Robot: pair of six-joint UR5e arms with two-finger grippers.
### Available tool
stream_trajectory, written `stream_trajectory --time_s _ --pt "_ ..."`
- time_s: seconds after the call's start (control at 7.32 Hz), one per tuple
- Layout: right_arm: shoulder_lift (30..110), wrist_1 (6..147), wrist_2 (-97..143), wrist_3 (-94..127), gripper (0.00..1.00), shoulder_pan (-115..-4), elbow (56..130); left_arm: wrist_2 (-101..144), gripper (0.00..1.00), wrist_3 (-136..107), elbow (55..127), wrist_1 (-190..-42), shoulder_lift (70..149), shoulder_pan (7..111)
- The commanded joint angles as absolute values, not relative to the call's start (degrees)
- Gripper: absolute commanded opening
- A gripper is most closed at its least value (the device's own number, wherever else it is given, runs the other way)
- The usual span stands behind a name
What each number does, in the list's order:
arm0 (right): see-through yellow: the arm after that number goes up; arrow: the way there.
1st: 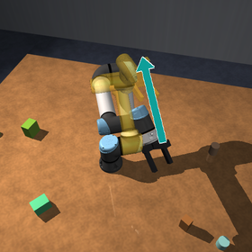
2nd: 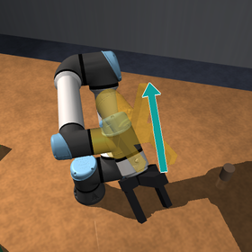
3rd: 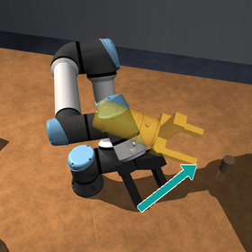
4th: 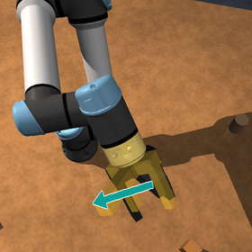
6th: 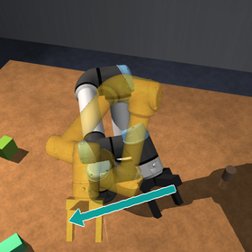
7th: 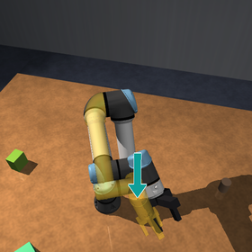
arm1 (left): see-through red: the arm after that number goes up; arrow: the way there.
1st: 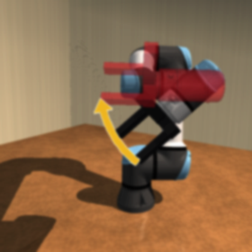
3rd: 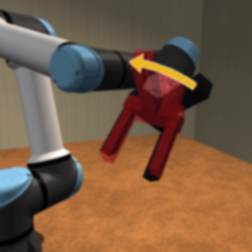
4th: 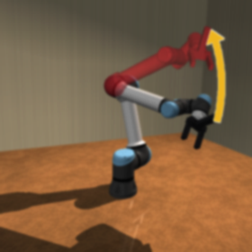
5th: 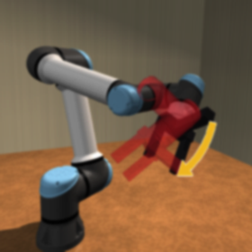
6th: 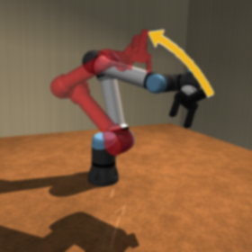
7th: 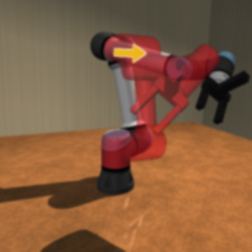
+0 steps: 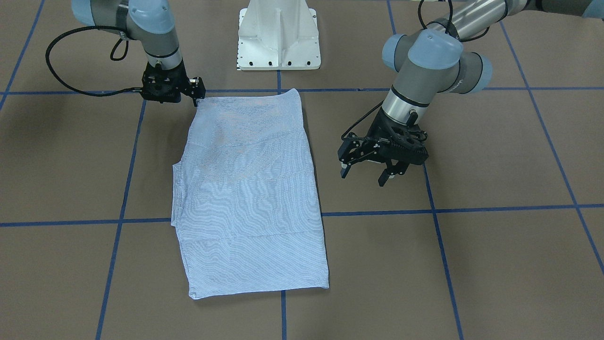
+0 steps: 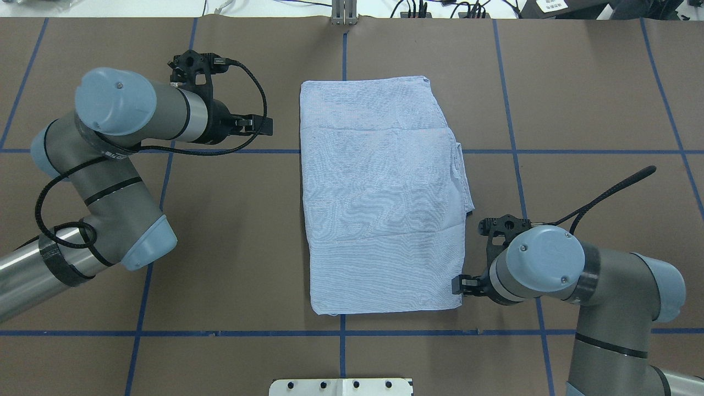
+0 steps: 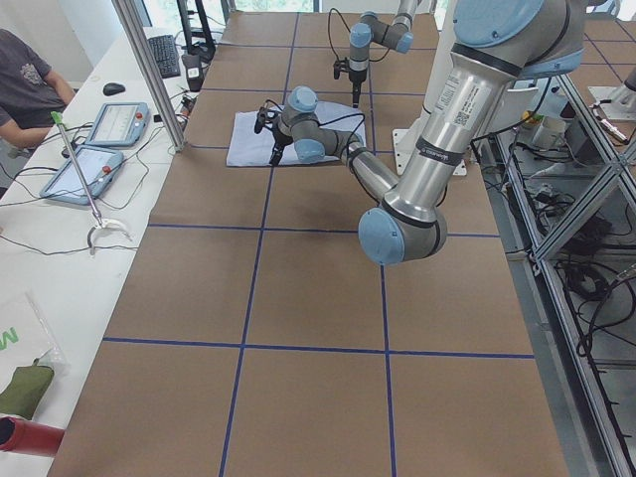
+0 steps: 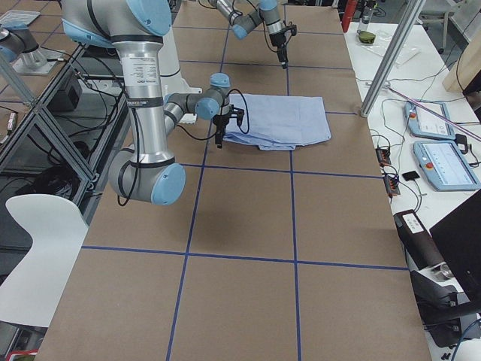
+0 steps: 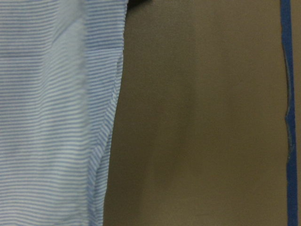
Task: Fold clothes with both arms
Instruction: 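Lower the left gripper to the shirt's near edge beside the right gripper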
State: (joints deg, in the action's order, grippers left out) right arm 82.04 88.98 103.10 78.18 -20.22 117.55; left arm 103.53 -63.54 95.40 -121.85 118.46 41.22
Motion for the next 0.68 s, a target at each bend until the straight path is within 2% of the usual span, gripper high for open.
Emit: stream_trajectory --time_s 0.0,0.55 --pt "83.7 87.1 103.0 78.1 1.0 -20.3 118.6 103.5 1.0 -63.5 95.4 -121.8 118.6 41.2" --pt "83.1 87.2 103.4 78.7 1.0 -21.0 124.4 108.6 1.0 -71.0 96.2 -121.8 118.7 40.8"
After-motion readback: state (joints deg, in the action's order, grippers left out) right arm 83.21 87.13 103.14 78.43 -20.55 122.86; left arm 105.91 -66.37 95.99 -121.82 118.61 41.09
